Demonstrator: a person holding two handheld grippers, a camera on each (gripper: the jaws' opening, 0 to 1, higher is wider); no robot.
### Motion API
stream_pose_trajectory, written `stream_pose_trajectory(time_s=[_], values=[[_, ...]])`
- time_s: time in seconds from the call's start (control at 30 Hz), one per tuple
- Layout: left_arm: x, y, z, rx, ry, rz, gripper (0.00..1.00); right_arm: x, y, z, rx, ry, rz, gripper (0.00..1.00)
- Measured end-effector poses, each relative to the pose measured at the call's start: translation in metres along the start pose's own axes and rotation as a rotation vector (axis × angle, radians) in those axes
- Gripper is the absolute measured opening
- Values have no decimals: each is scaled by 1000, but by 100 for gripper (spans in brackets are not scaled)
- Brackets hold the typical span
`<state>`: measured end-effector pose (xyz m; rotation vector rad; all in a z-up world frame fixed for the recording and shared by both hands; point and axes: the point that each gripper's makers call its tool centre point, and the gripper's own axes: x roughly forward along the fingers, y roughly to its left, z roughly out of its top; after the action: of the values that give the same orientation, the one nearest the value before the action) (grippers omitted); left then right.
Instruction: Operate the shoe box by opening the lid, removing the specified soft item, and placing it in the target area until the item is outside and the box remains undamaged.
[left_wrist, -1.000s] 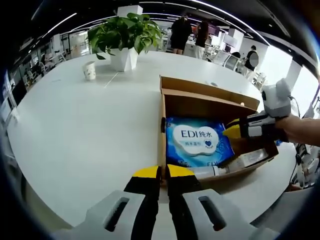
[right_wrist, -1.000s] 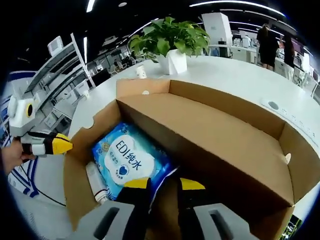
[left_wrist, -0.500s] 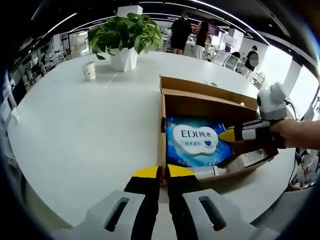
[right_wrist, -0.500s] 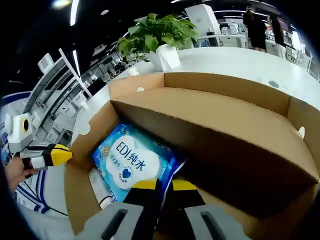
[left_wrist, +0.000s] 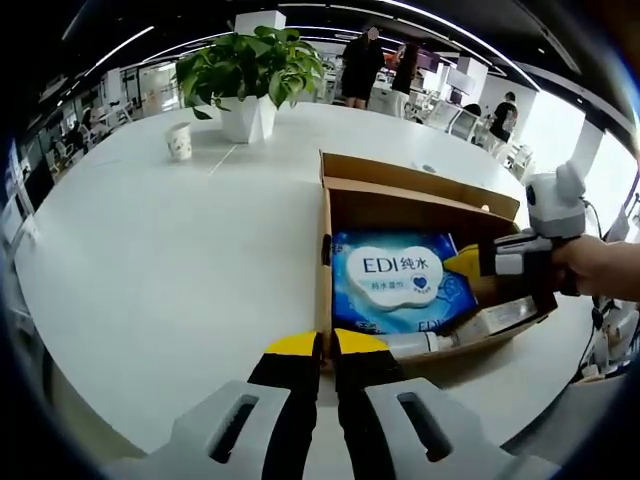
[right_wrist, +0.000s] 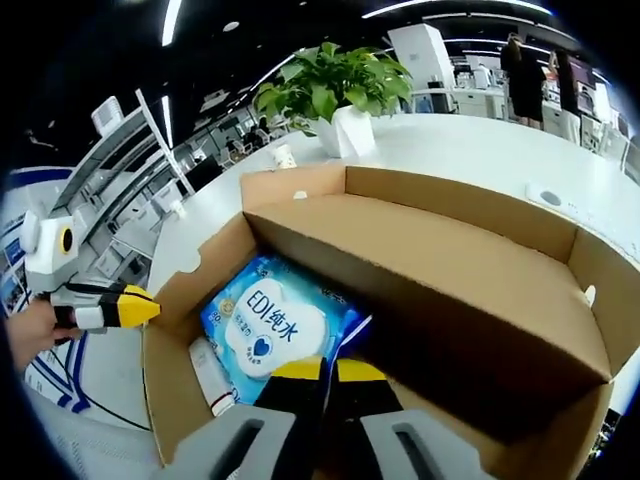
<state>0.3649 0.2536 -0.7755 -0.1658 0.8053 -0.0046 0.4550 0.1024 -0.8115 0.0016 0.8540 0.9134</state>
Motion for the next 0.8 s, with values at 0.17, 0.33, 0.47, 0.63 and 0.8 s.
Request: stream_pose_trajectory(time_s=[0.17, 0.33, 0.47, 0.63, 0.8], values=[[-1, -1, 0, 0, 0, 1, 2, -3, 3, 3, -7, -15, -1, 0], [-1, -1, 0, 1, -1, 2, 2, -6, 4, 9, -8, -41, 7, 0], [-1, 0, 0, -2, -2, 2, 2, -10, 5, 17, -13, -68, 14, 0], [-2, -1, 0, -4, -3, 2, 2, -17, 10, 22, -35, -90, 17, 0], [-3, -1, -1, -1, -4, 2, 2, -22, 7, 24, -47, -100, -4, 0]])
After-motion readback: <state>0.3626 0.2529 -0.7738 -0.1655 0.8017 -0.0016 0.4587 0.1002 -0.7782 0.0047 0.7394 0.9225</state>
